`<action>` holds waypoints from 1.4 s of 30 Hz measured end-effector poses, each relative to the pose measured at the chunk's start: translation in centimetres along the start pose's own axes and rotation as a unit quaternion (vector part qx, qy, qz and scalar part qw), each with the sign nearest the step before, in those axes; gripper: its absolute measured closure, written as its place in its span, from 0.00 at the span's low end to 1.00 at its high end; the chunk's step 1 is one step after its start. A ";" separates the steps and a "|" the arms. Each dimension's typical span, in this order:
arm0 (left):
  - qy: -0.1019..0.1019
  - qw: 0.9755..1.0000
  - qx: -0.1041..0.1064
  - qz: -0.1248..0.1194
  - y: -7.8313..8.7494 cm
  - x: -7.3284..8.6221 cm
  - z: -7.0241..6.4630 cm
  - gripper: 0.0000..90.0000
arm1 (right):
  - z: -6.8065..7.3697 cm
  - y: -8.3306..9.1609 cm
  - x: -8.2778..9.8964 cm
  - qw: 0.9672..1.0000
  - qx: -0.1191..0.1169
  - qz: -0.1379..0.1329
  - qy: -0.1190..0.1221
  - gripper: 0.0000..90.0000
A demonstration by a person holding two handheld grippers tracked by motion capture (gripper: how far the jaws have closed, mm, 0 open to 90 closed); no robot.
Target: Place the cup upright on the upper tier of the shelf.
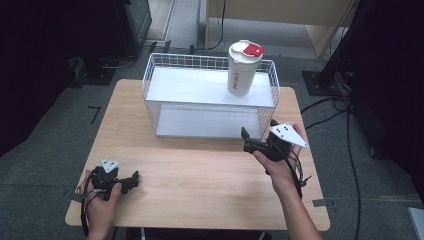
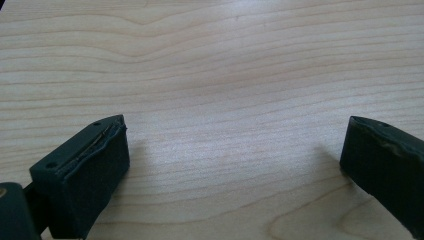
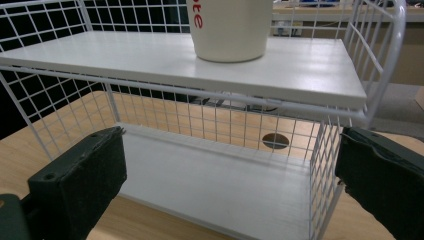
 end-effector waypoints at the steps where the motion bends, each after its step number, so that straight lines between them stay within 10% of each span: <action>1: 0.001 1.000 0.000 0.000 0.0 0.0 0.0 0.00 | -0.2 0.1 0.2 1.000 0.001 0.000 -0.002 0.00; 42: 0.000 1.000 0.001 0.000 0.0 0.0 0.0 0.00 | -9.0 4.5 8.3 0.996 0.068 0.046 -0.029 0.00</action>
Point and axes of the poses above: each handheld gripper's, and its own axes: y roughly backward along the jaws, x roughly out of its underside, z roughly to its left, the point moved 8 cm from there along -y, roughly forward along the jaws, and after that the axes turned 12 degrees about -y, right-handed, at the moved point
